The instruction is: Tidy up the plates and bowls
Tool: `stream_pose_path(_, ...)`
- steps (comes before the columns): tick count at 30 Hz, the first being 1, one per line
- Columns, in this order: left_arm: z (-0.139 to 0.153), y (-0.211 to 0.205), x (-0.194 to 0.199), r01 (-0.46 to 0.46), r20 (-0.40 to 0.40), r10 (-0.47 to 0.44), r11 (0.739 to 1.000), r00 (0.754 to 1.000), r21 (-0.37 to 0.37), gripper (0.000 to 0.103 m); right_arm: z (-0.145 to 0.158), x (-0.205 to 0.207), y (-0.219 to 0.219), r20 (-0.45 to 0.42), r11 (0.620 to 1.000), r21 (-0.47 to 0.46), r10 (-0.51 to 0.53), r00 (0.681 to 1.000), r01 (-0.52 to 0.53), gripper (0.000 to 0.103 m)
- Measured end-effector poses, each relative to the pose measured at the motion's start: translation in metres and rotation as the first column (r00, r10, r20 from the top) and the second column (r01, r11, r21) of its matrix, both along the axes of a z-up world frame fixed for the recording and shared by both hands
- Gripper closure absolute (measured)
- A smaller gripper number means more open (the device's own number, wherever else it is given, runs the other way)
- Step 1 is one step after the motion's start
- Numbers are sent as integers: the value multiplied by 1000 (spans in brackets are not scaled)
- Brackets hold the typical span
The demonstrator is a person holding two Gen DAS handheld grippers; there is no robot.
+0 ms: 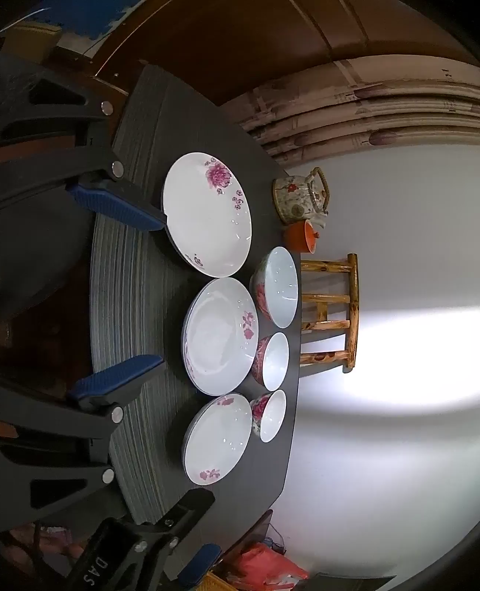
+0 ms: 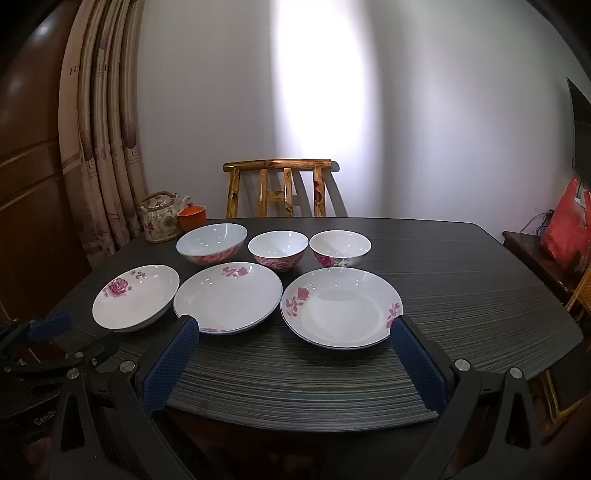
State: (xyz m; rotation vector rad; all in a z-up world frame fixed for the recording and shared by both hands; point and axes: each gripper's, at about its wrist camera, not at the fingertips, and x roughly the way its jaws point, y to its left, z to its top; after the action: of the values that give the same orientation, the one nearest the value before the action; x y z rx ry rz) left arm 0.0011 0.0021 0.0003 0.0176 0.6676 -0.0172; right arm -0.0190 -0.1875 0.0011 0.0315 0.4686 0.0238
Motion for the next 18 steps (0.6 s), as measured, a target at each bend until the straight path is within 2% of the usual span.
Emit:
stream_pose_path(5, -8, 5, 3, -6, -33, 6, 1000, 999, -10, 31, -3, 4, -1, -7, 1000, 0, 1, 1000, -1, 0)
stream_pose_path(13, -6, 6, -4, -3, -56, 3, 1000, 998, -1, 31, 0, -1, 5, -19, 1000, 4, 14, 1000, -14, 0)
stream_pose_path(18, -8, 10, 0, -7, -69, 7, 1000, 998, 1, 31, -3, -5, 8, -18, 998, 15, 57, 998, -57, 0)
